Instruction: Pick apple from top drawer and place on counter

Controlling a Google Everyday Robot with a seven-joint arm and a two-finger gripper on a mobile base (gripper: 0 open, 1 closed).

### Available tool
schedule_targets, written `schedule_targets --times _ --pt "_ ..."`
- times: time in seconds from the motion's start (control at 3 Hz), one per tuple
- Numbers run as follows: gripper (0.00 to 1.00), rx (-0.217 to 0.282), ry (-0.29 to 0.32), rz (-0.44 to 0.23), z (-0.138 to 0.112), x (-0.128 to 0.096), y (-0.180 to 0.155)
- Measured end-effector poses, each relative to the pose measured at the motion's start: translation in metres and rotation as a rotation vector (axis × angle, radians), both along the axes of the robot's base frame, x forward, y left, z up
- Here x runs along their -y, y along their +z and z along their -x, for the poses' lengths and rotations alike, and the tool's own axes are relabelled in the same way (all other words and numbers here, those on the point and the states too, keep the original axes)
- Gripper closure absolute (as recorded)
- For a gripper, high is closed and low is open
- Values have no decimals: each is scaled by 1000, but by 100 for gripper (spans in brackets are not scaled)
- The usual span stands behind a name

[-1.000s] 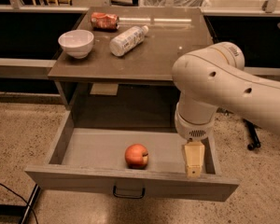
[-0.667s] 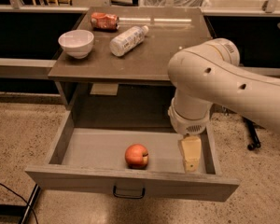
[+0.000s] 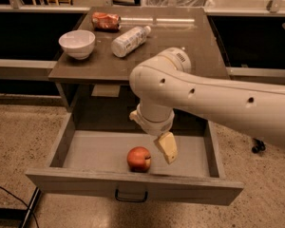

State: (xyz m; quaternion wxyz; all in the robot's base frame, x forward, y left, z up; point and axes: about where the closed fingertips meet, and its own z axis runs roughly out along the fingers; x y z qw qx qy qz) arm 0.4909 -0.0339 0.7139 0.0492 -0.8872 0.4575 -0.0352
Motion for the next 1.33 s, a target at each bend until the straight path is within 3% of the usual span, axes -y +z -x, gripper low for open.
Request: schedule_targets --times 0.33,0.67,1.33 --pt "0 -34 163 47 -9 -14 -44" --pt "11 -62 283 30 -11 -22 -70" --pt "48 -135 447 -10 0 -26 -105"
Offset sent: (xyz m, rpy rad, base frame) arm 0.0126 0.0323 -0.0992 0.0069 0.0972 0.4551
